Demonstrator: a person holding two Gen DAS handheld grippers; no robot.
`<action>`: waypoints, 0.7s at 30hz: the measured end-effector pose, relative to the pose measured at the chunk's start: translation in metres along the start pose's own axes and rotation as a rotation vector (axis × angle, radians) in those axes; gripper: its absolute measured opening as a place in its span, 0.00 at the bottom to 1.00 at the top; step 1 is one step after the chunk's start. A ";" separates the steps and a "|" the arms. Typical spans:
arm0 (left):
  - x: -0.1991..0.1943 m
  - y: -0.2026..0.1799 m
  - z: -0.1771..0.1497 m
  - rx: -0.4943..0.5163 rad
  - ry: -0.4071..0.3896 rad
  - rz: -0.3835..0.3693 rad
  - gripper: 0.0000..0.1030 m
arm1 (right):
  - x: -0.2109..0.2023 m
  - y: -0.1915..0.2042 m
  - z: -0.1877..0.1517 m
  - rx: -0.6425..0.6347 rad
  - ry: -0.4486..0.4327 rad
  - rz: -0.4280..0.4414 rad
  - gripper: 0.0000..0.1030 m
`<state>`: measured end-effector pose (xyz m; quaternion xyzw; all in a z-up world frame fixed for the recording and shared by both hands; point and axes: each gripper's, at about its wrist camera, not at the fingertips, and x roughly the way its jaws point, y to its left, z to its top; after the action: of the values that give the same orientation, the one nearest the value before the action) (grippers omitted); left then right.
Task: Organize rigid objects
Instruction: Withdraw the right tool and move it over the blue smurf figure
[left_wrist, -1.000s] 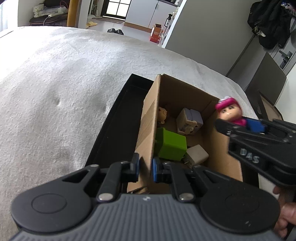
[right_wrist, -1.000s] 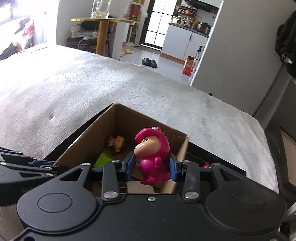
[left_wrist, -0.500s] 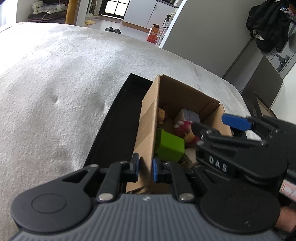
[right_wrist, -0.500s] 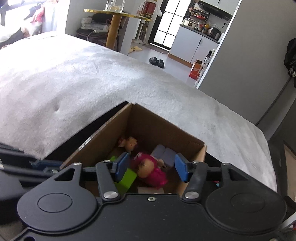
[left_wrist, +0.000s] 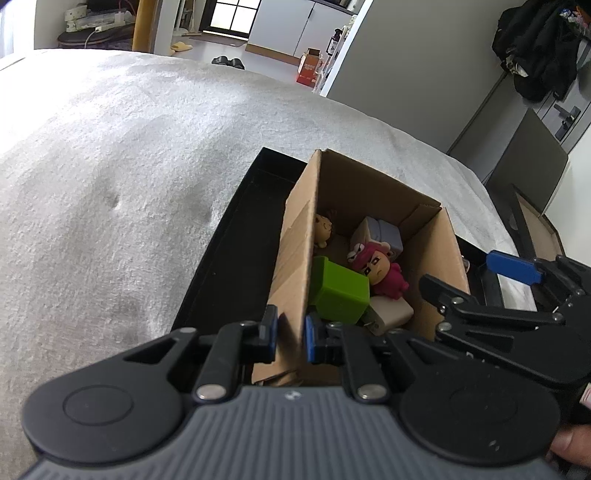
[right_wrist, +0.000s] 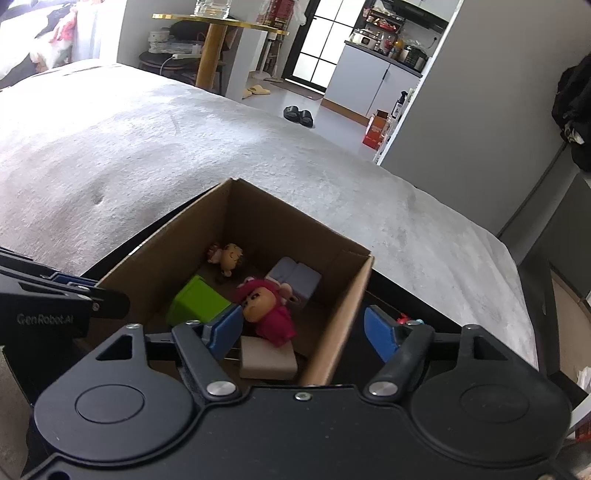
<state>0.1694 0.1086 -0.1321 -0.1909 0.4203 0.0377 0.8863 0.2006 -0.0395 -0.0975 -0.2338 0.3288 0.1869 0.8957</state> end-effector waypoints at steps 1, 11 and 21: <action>-0.001 -0.001 0.000 0.003 -0.002 0.002 0.13 | 0.001 -0.002 0.000 0.006 0.003 0.002 0.70; -0.003 -0.013 0.002 0.053 -0.008 0.076 0.13 | 0.001 -0.025 -0.005 0.008 -0.040 -0.009 0.70; -0.002 -0.032 0.006 0.084 -0.010 0.206 0.61 | 0.003 -0.055 -0.009 0.006 -0.084 -0.003 0.73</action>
<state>0.1798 0.0818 -0.1170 -0.1091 0.4345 0.1119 0.8870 0.2254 -0.0892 -0.0889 -0.2236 0.2910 0.1945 0.9097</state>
